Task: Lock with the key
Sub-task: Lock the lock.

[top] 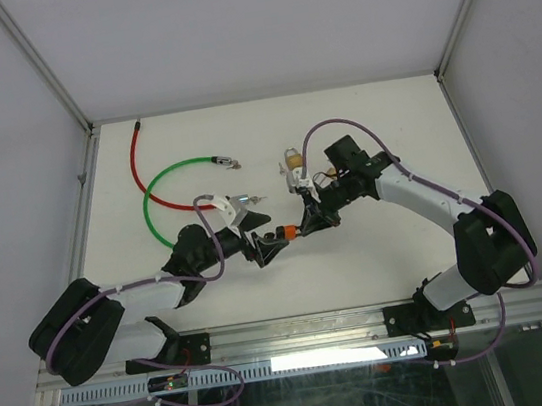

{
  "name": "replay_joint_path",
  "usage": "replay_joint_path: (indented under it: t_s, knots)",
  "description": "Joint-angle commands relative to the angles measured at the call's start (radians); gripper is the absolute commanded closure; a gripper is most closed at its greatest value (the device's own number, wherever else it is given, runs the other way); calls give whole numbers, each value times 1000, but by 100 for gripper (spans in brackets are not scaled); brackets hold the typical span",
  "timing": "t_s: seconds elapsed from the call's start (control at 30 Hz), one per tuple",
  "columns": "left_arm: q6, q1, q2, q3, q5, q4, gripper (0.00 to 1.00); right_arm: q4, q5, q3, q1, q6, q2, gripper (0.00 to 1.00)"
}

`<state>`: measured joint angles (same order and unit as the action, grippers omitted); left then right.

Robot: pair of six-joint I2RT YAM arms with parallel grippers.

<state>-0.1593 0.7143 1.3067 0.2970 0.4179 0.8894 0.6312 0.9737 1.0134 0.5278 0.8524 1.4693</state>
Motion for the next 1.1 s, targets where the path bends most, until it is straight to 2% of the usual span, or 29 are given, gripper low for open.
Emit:
replay_joint_path:
  t_s: [0.0,0.03,0.23,0.6,0.87,1.07]
  knots:
    - [-56,7,-112,-52,-50,124,7,93,46,90,-6,83,-11,100]
    - [-63,8,-134,-68,-65,137,2,102,44,94,-7,85,-8,100]
    - [-112,6,-206,-125,-154,149,1,134,21,119,-16,94,6,100]
    - [-178,5,-197,-82,-59,119,1,145,16,132,-39,81,1,100]
    - [-242,6,-238,-52,-145,8,3,142,7,136,-41,68,7,100]
    - [-270,5,-256,-45,-148,-16,4,140,-2,140,-43,59,11,100]
